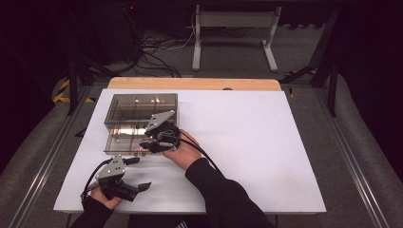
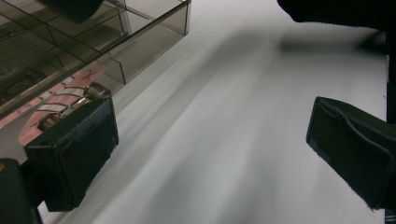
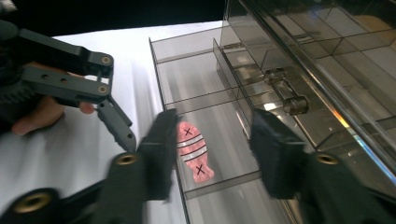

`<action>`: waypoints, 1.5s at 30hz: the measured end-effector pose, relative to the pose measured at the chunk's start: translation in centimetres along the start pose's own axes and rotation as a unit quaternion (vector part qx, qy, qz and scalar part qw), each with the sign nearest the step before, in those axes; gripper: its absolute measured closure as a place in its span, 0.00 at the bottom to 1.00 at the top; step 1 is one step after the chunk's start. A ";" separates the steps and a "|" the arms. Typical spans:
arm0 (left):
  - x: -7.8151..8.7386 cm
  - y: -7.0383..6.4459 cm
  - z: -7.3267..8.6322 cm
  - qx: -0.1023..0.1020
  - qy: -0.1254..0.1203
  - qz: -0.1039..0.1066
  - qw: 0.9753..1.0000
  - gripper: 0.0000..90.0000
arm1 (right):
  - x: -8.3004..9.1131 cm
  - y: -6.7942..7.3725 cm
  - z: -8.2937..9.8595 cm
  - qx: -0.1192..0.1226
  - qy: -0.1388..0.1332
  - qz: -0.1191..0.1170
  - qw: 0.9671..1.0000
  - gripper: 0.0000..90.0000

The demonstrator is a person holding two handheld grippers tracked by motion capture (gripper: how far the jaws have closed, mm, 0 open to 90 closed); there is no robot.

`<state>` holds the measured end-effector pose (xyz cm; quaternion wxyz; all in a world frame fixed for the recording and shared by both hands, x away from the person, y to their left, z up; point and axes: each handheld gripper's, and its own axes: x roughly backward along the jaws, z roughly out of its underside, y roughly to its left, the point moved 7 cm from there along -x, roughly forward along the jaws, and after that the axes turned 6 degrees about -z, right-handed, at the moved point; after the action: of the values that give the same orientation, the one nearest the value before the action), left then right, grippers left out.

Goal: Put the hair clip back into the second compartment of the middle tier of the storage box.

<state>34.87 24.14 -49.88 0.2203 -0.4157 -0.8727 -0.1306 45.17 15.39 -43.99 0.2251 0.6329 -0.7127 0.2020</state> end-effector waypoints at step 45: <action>0.1 0.2 -0.2 0.004 -0.004 -0.004 1.000 0.04 | 14.2 0.7 7.2 -0.041 -0.081 0.088 0.992 0.04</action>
<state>35.01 24.25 -49.69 0.2181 -0.4116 -0.8759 -0.1261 42.57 -0.19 -41.66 0.1739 0.5724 -0.7891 0.1396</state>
